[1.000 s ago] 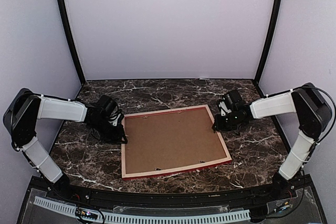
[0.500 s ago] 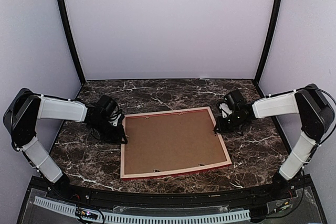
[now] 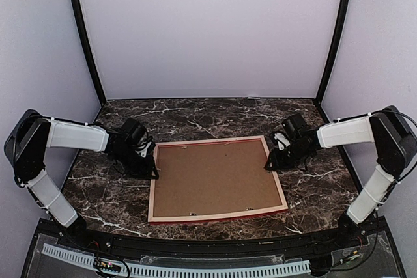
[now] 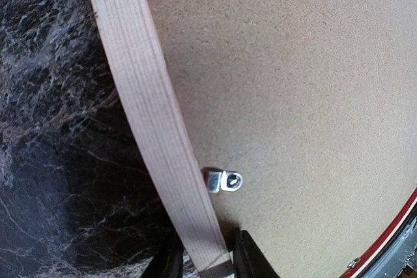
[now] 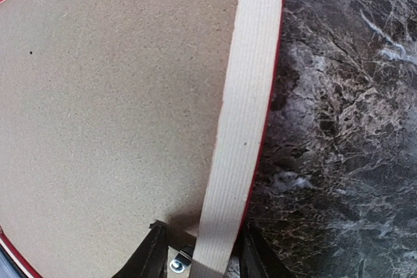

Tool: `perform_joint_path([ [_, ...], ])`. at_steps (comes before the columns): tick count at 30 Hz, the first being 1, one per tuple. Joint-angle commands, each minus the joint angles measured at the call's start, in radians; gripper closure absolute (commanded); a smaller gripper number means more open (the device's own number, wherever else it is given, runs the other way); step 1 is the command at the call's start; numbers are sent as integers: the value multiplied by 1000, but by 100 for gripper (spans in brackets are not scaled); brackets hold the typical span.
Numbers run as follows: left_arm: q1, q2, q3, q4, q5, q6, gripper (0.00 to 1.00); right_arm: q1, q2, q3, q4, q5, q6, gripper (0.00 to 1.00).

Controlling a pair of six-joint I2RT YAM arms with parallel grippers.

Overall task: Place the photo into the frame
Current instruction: Press the fastener onto the backboard.

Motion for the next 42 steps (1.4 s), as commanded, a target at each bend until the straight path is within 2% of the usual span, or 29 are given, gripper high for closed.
perform_joint_path([
  [1, -17, 26, -20, -43, 8, 25, 72, 11, -15, -28, -56, -55, -12, 63],
  [8, -17, 21, -23, -44, 8, 23, 72, 13, -28, -27, -72, -34, -35, 75],
  [22, -16, 15, -18, -49, 5, 26, 72, 9, -31, 23, -139, -41, -98, 85],
  [27, -17, 12, -14, -49, 12, 25, 72, -9, -34, 62, -178, -41, -140, 86],
  [29, -17, 10, -13, -49, 13, 25, 72, -28, -38, 79, -190, -44, -145, 83],
  [34, -17, 9, -2, -52, 15, 23, 72, -83, -64, 92, -189, -88, -101, 64],
  [42, -17, 5, 10, -58, 15, 21, 71, -83, -120, 18, -168, -96, -38, 51],
])
